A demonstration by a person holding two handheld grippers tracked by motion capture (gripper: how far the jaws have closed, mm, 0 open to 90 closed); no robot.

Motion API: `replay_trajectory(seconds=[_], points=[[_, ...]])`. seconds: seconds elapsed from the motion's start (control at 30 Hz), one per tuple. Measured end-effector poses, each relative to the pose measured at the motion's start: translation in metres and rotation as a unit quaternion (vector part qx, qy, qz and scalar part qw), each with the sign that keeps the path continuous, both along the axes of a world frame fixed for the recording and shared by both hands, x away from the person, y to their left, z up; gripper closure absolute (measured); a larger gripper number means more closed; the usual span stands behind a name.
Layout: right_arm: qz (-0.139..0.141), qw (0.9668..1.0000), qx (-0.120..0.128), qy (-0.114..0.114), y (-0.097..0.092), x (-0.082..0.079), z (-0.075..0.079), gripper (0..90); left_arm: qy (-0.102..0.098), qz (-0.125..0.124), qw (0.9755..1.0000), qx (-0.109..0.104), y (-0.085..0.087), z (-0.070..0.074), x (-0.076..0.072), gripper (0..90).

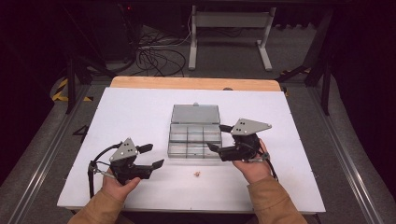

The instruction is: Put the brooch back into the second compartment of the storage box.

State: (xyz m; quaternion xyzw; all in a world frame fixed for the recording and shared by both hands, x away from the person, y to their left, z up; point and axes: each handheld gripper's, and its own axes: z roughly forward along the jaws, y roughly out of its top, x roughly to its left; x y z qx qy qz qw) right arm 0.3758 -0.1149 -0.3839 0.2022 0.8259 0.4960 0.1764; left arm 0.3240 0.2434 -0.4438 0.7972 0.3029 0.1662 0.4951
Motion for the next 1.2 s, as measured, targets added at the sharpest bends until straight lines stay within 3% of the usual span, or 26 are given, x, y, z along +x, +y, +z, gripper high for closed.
replay_trajectory(seconds=[0.43,0.6,1.07,1.2], points=[[0.043,0.9961,-0.071,0.031,0.023,-0.012,-0.015,27.5,0.000,0.004,1.0000,-0.005,0.001,0.001,-0.001,29.4],[0.059,0.9921,-0.103,0.041,0.033,-0.016,-0.024,28.6,0.002,0.007,1.0000,-0.004,0.002,0.001,0.000,29.4],[0.082,0.9833,-0.155,0.050,0.048,-0.019,-0.039,31.5,0.000,0.014,0.9999,-0.007,0.006,0.001,0.001,29.4],[0.094,0.9802,-0.162,0.066,0.050,-0.018,-0.043,33.2,0.003,0.013,0.9999,-0.008,0.005,0.001,0.001,29.4]])
